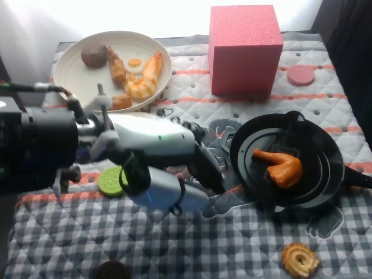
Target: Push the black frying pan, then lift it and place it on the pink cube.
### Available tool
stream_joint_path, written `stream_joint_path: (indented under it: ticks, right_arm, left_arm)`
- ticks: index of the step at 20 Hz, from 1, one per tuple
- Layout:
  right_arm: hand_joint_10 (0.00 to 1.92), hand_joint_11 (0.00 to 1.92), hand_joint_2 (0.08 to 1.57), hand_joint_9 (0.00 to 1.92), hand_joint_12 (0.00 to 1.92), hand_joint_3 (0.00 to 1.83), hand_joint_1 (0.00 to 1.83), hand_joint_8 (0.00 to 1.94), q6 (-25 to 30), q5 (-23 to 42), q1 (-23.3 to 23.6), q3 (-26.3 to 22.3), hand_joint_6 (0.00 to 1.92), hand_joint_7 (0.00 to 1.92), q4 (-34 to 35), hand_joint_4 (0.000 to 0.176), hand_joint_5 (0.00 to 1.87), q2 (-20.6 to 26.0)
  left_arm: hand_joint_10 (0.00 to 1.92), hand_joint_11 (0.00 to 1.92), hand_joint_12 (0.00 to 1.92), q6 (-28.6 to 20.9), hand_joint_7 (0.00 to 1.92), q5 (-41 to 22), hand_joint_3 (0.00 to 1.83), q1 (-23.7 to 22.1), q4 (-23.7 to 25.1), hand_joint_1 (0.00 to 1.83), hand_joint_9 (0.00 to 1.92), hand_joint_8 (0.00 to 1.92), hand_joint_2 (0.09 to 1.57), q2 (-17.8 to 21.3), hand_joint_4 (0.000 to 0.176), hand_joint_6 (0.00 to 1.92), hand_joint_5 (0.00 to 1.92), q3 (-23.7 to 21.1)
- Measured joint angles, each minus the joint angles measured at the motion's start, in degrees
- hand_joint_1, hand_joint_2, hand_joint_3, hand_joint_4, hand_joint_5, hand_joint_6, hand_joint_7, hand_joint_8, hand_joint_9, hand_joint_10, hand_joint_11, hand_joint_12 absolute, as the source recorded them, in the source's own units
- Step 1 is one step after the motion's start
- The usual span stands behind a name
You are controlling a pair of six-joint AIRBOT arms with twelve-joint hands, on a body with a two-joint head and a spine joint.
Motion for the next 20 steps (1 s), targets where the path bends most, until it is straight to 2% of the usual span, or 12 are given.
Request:
stream_joint_path:
  ticks: [1,2,3,4,6,7,9,11,15,16,17,20]
  right_arm:
    - [0.0,0.0,1.33,0.06,0.35,0.0,0.42,0.0,0.0,0.0,0.0,0.0,0.0,0.0,0.15,0.0,0.0,0.0]
    - [0.0,0.0,1.33,0.06,0.36,0.0,0.42,0.0,0.0,0.0,0.0,0.0,0.0,0.0,0.37,0.0,0.0,0.0]
    - [0.0,0.0,1.33,0.05,0.33,0.0,0.42,0.0,0.02,0.0,0.0,0.0,0.0,0.0,0.46,0.0,0.0,0.0]
    - [0.0,0.0,1.33,0.04,0.34,0.0,0.42,0.0,0.02,-0.02,0.0,0.0,0.0,0.0,0.66,0.0,0.0,0.0]
    - [0.01,0.0,1.32,0.06,0.35,0.0,0.44,0.0,0.02,0.04,0.0,-0.02,0.0,0.0,0.44,0.0,0.0,0.0]
    - [0.01,0.0,1.33,0.06,0.35,0.0,0.45,0.0,0.0,0.02,0.0,-0.02,0.0,0.0,0.42,0.0,0.0,0.0]
    - [0.01,0.0,1.31,0.08,0.41,0.0,0.43,0.0,0.0,0.04,0.0,-0.02,0.0,0.0,0.63,0.0,0.0,0.0]
    - [0.0,0.0,1.3,0.07,0.35,0.0,0.43,0.0,0.0,0.04,0.0,-0.02,0.0,0.0,0.42,0.0,0.0,0.0]
    - [0.0,0.0,1.3,0.07,0.36,0.0,0.44,0.0,0.0,0.04,0.0,0.0,0.0,0.0,0.5,0.0,0.0,-0.07]
    - [0.0,0.0,1.3,0.08,0.36,0.0,0.42,0.0,0.0,0.04,0.0,-0.02,0.0,0.0,0.52,0.0,0.0,-0.07]
    - [0.0,0.0,1.3,0.08,0.36,0.0,0.42,0.0,0.0,0.07,0.0,-0.02,0.0,0.0,0.52,0.0,0.0,-0.07]
    - [0.0,0.0,1.3,0.07,0.28,0.0,0.43,0.0,0.0,0.07,0.0,-0.02,0.0,0.0,0.61,0.0,0.0,-0.11]
  left_arm:
    - [1.34,0.0,1.78,2.71,0.28,1.03,0.0,-0.37,-2.03,0.41,0.13,1.01,1.47,0.0,0.0,1.21,0.24,0.13]
    - [1.14,0.0,1.61,6.58,0.27,2.51,0.0,-0.55,-5.03,0.31,0.11,0.81,1.46,-0.02,0.0,0.82,0.27,0.26]
    - [0.82,0.0,1.47,10.1,0.36,3.98,0.0,-0.52,-7.74,0.4,0.16,0.45,1.43,-0.35,0.0,0.51,0.37,0.68]
    - [0.59,0.0,1.39,10.82,0.4,5.35,0.0,-0.52,-7.85,0.47,0.19,0.21,1.41,-1.11,0.0,0.32,0.39,1.57]
    - [0.28,0.0,1.14,11.08,0.4,7.61,0.0,-0.52,-8.35,0.4,0.21,0.03,1.42,-1.99,0.0,0.1,0.4,2.71]
    - [0.2,0.0,0.92,12.07,0.36,8.5,0.0,-0.52,-8.5,0.39,0.19,0.01,1.41,-2.03,0.0,0.05,0.37,2.8]
    - [0.07,0.0,0.77,14.03,0.33,10.23,0.0,-0.52,-8.83,0.45,0.21,0.0,1.38,-2.69,0.0,0.01,0.37,3.15]
    - [0.02,0.0,0.62,15.32,0.26,10.95,0.0,-0.52,-10.23,0.41,0.16,0.0,1.39,-3.67,0.0,0.0,0.32,4.04]
    - [0.01,0.0,0.8,15.5,0.19,12.37,0.0,-0.52,-10.84,0.46,0.13,0.0,1.38,-5.55,0.0,0.0,0.27,5.42]
    - [0.01,0.0,0.68,15.56,0.17,12.33,0.0,-0.52,-10.86,0.45,0.11,0.0,1.39,-5.81,0.0,0.0,0.24,5.42]
    - [0.0,0.0,0.65,15.58,0.15,12.26,0.0,-0.5,-10.88,0.41,0.1,0.0,1.39,-6.32,0.015,0.0,0.21,5.6]
    - [0.0,0.0,0.45,15.47,0.12,11.5,0.0,-0.04,-11.08,0.34,0.08,0.0,1.42,-6.99,0.007,0.01,0.23,5.57]
